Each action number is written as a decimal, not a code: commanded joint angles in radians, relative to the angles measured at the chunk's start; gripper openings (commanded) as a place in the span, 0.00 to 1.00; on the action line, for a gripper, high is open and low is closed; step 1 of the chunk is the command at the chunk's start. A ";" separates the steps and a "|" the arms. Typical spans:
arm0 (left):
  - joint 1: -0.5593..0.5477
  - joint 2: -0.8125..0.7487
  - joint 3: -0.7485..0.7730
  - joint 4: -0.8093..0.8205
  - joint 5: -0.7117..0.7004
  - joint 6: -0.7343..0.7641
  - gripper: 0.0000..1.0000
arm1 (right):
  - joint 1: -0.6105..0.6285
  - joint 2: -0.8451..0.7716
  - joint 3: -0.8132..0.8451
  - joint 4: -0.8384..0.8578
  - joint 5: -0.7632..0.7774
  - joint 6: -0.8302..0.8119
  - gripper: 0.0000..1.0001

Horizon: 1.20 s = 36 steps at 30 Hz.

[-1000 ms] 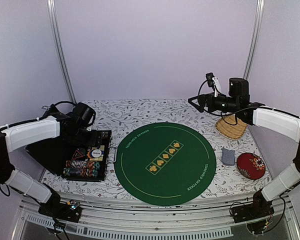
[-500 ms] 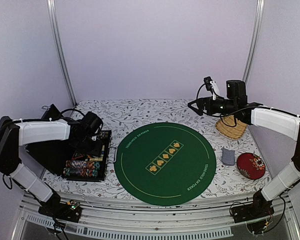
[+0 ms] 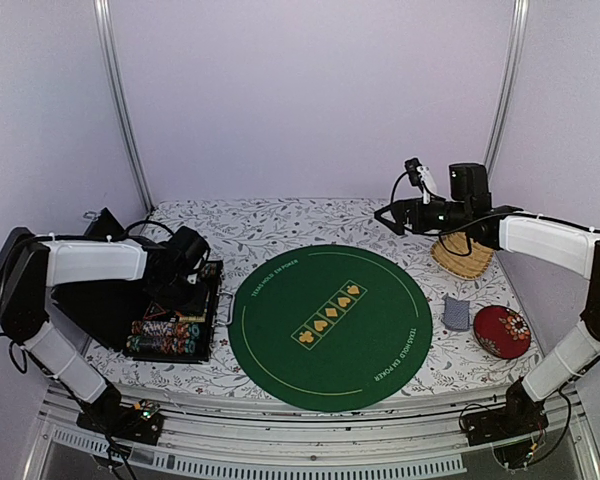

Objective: Distribute texas hold em gaming equipment
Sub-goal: Pick up the dealer button from the poker case.

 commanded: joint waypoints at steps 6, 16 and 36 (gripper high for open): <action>-0.026 0.014 -0.011 0.015 -0.005 0.018 0.44 | 0.008 0.024 0.042 -0.010 0.000 -0.009 1.00; -0.026 -0.063 -0.022 0.053 0.047 0.009 0.00 | 0.007 0.013 0.043 -0.014 0.000 -0.002 1.00; -0.197 -0.536 -0.159 0.714 0.613 0.159 0.00 | 0.278 0.118 0.195 0.205 -0.403 0.120 0.84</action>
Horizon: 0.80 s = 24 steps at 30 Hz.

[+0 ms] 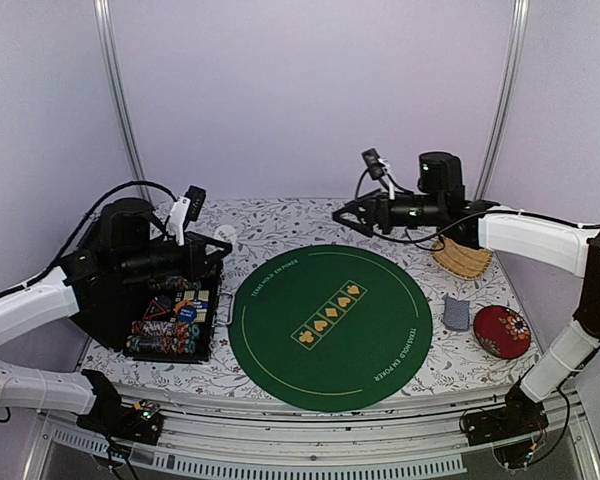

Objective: Distribute texas hold em gaming equipment
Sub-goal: Pick up the dealer button from the poker case, then pass from the left arm to the right

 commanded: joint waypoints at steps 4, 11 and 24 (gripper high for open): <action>-0.136 0.027 -0.045 0.320 0.261 0.070 0.00 | 0.220 0.177 0.224 0.185 -0.307 0.091 0.75; -0.182 0.068 -0.034 0.350 0.289 0.096 0.00 | 0.281 0.277 0.282 0.202 -0.350 0.120 0.60; -0.194 0.093 -0.025 0.336 0.260 0.100 0.00 | 0.301 0.281 0.264 0.134 -0.365 0.055 0.01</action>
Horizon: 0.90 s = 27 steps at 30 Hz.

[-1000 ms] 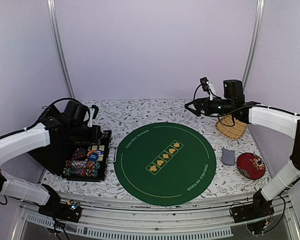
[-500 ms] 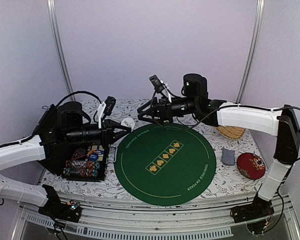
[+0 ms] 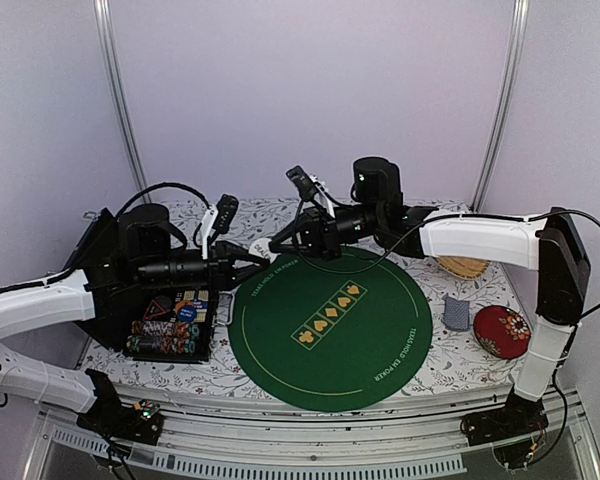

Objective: Distribute texas hold em gaming equipment
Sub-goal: Pass from the left arm to the right, then place the dealer button in the dealer area.

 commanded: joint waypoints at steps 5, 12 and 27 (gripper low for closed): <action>-0.018 0.019 0.017 -0.027 -0.221 0.013 0.87 | -0.063 -0.063 -0.074 -0.125 0.061 -0.025 0.01; -0.006 0.072 0.036 -0.151 -0.477 0.005 0.98 | -0.315 -0.239 -0.408 -0.401 0.262 0.091 0.01; 0.049 0.258 0.185 -0.330 -0.531 -0.033 0.98 | -0.427 -0.345 -0.709 -0.829 0.479 0.094 0.01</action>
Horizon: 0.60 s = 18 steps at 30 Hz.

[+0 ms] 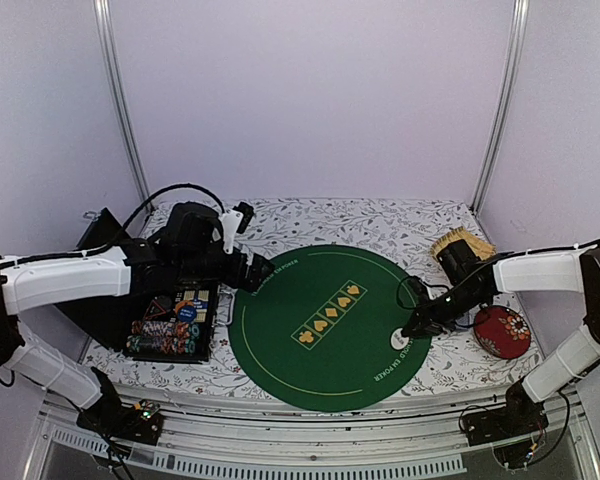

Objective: Distribute texas hold em gaming equipment
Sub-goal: Place the dealer button in the dealer area.

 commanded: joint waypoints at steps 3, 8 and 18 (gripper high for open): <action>0.044 -0.008 0.021 -0.095 -0.031 -0.062 0.98 | -0.019 0.025 -0.015 -0.101 0.042 0.005 0.02; 0.090 -0.033 0.017 -0.191 -0.034 -0.155 0.98 | -0.019 0.060 0.063 -0.194 0.204 0.006 0.34; 0.216 -0.141 -0.026 -0.590 -0.159 -0.406 0.98 | 0.026 -0.015 0.308 -0.247 0.337 -0.008 0.69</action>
